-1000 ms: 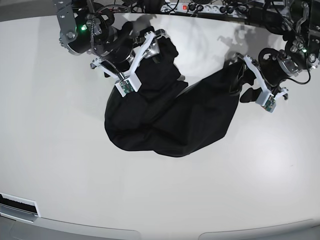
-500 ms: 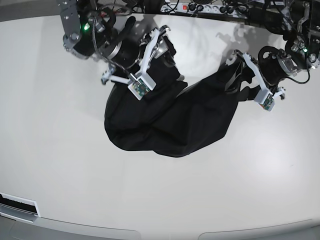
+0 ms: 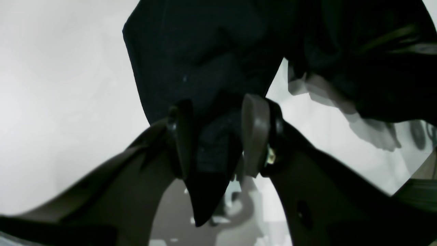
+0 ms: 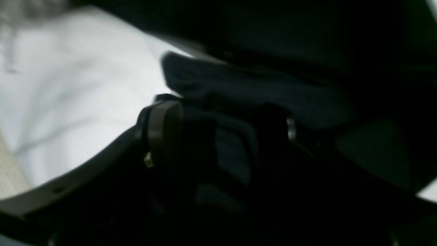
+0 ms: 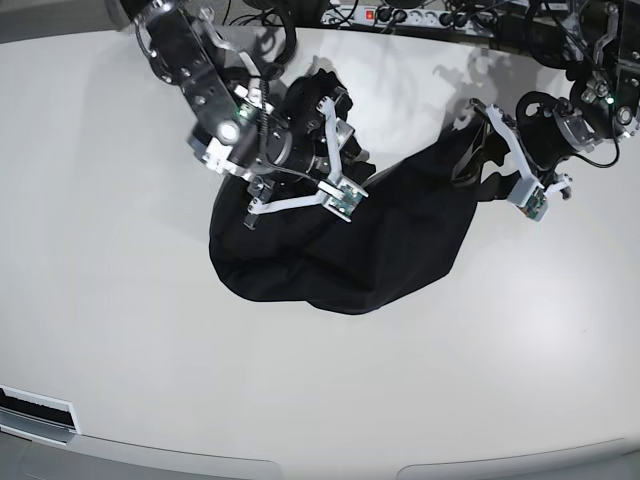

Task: Layout the t-shirt on the table in an organized manner, then fold the t-shirt properly
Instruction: 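Regrasp the shirt fabric with the right gripper near the left gripper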

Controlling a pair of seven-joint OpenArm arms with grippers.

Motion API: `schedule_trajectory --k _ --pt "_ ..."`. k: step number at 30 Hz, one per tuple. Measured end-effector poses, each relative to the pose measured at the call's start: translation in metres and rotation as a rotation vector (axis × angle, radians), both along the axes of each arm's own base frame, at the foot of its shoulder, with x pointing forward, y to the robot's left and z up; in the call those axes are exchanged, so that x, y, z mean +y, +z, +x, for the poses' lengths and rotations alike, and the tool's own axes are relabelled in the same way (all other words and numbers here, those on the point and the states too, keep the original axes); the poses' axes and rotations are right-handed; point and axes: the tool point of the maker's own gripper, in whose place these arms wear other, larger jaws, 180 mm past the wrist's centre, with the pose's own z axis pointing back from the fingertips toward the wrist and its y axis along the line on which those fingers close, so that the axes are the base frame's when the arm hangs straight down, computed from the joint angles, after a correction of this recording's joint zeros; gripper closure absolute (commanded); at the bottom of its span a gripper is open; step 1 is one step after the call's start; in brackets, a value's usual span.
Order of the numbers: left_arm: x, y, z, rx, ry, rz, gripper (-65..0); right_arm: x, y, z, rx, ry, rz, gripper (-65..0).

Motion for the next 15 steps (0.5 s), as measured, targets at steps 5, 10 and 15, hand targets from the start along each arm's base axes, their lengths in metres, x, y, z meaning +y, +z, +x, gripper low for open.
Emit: schedule_trajectory --k 5,10,15 --pt "0.000 0.000 0.000 -0.001 0.000 0.000 -25.2 0.017 0.000 -0.004 -0.012 0.064 -0.010 -36.8" --pt "0.000 0.000 0.000 0.000 0.000 0.000 -25.2 0.027 -0.004 -0.008 -0.030 0.033 -0.001 -36.8" --pt "0.000 0.000 0.001 -0.002 0.004 0.000 -25.2 -0.001 -0.025 0.007 -0.056 -0.107 -0.113 -36.7"
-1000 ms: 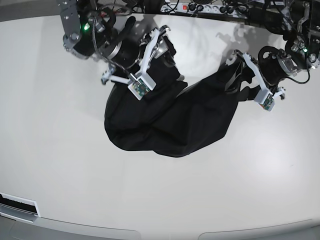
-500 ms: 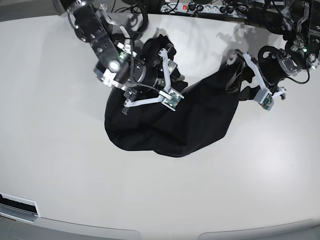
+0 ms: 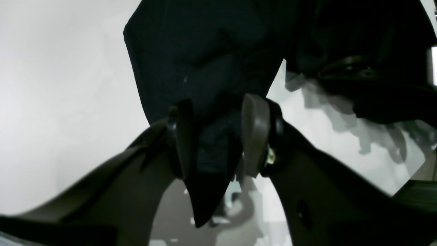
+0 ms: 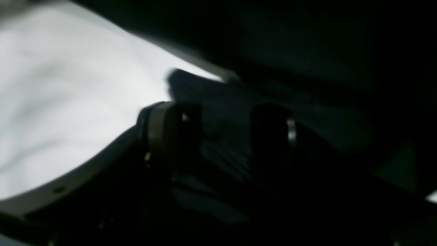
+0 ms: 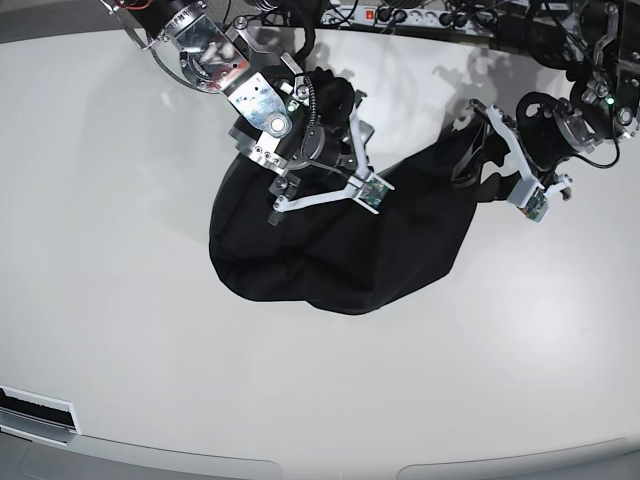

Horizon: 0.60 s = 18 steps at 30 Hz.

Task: Layout the t-shirt on the table in an organized manner, then fold the t-shirt properly
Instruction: 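Regrasp the shirt fabric with the right gripper near the left gripper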

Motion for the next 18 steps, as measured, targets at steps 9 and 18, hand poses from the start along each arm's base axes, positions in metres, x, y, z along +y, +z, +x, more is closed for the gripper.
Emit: schedule_trajectory --k 9,18 --pt "0.000 0.000 0.000 0.000 0.000 0.000 -25.2 -0.002 -0.001 0.007 -0.040 -0.011 -0.007 0.0" --pt "0.000 0.000 0.000 0.000 -0.001 0.000 -25.2 -0.026 0.063 0.065 -0.245 -0.060 -0.157 0.0"
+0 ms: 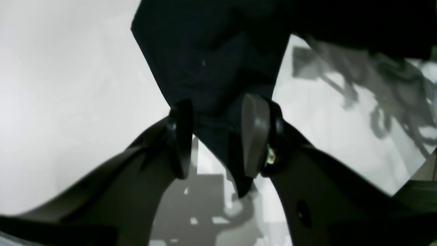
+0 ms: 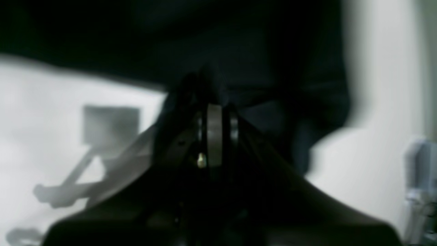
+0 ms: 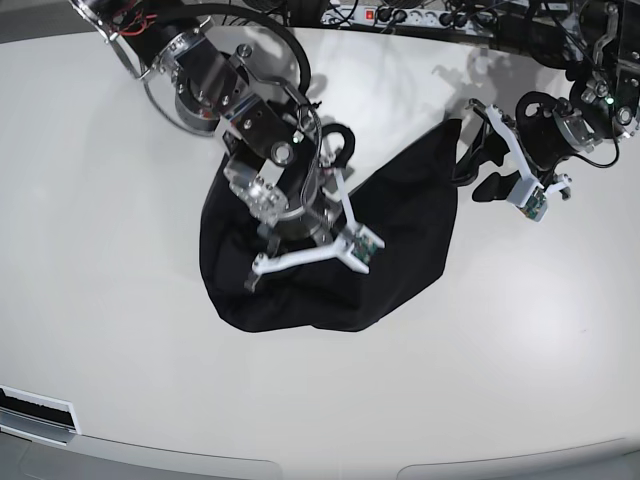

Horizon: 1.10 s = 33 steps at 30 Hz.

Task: Layout the t-shirt on the table in an organized manner, then fold the t-shirt properly
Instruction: 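Regrasp the shirt fabric with the right gripper near the left gripper, then stretch the shirt lengthwise by pulling the grippers apart, then release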

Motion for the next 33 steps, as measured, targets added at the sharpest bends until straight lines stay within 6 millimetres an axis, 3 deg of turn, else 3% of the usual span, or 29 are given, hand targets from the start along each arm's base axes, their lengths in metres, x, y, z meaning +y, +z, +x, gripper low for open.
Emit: schedule_trajectory --k 4,6,10,13,18,22,26,29,32,33 --pt "0.000 0.000 0.000 0.001 0.000 0.002 -25.3 -0.004 0.032 0.013 -0.084 -0.002 0.015 0.0" --pt "0.001 -0.001 -0.001 0.007 0.000 0.005 -26.2 -0.007 0.031 0.012 -0.082 -0.002 0.006 0.0" --pt "0.001 -0.005 -0.004 0.024 0.006 0.011 -37.3 -0.006 0.024 0.006 -0.047 0.004 0.024 0.0" --pt "0.003 -0.011 -0.004 0.039 0.088 -0.002 -37.8 -0.004 0.022 0.003 -0.036 0.013 0.025 0.0" --pt "0.000 -0.044 -0.014 0.134 0.162 -0.068 -37.8 -0.005 0.021 0.002 -0.034 0.011 0.022 0.0" --pt "0.015 -0.076 -0.021 0.222 0.221 -0.065 -37.7 -0.005 0.022 0.003 -0.035 0.002 0.028 0.0" --pt "0.001 -0.085 -0.020 0.240 0.138 -0.121 -36.9 -0.005 0.022 0.003 -0.035 0.002 0.028 0.0" --pt "-0.011 -0.093 -0.020 0.248 0.093 -0.093 -28.4 -0.005 0.022 0.003 -0.036 0.002 0.028 0.0" --pt "-0.018 -0.099 -0.018 0.243 0.074 -0.043 -1.2 -0.005 0.022 0.003 -0.036 0.002 0.028 0.0" --pt "-0.020 -0.099 -0.017 0.240 0.061 -0.036 0.0 -0.005 0.022 0.003 -0.036 0.002 0.027 0.0"
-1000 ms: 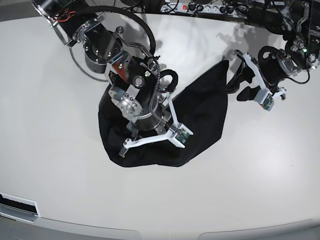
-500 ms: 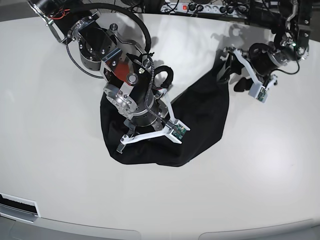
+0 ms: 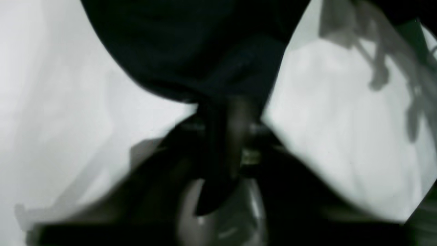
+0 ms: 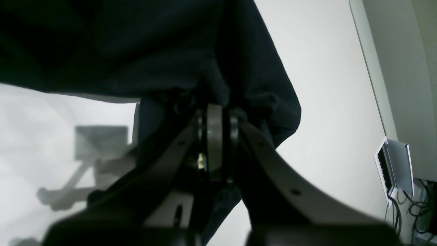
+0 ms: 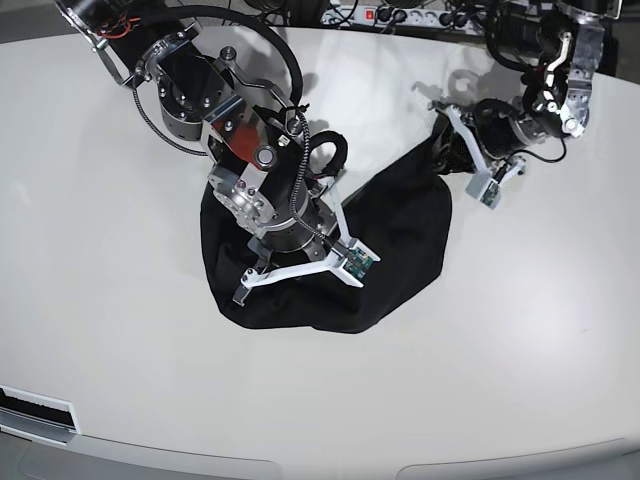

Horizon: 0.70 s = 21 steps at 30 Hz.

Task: Layout the t-shirt on the table in an organized manner, then fold the t-shirt properly
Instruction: 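Stretch the shirt lengthwise by pulling the grippers apart, then release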

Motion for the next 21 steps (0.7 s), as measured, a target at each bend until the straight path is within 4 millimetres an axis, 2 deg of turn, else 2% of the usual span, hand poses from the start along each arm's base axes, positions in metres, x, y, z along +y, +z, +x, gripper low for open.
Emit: schedule_trajectory --k 4,6,8,12,15,18,21 --pt "0.003 0.007 0.010 0.000 -0.055 0.095 0.0 0.000 0.000 0.000 0.000 0.000 -0.001 0.0" --pt "0.018 0.020 0.022 -0.027 -0.031 0.187 0.0 -0.004 0.002 0.002 -0.019 -0.007 -0.022 0.0" --pt "0.039 0.052 0.041 -0.125 0.002 0.253 0.0 -0.009 0.005 0.007 -0.046 -0.037 -0.031 0.0" --pt "0.087 0.141 0.088 -0.388 0.074 0.418 0.0 -0.020 0.022 0.020 -0.099 -0.055 -0.037 0.0" --pt "0.116 0.193 0.104 -0.517 0.092 0.496 0.0 -0.050 0.036 0.033 -0.150 -0.113 -0.052 0.0" --pt "0.143 0.213 0.109 -0.539 0.096 0.562 0.0 -0.094 0.051 0.044 -0.201 -0.206 -0.090 0.0" --pt "0.152 0.229 0.113 -0.573 0.060 0.606 0.0 -0.124 0.074 0.051 -0.267 -0.269 -0.090 0.0"
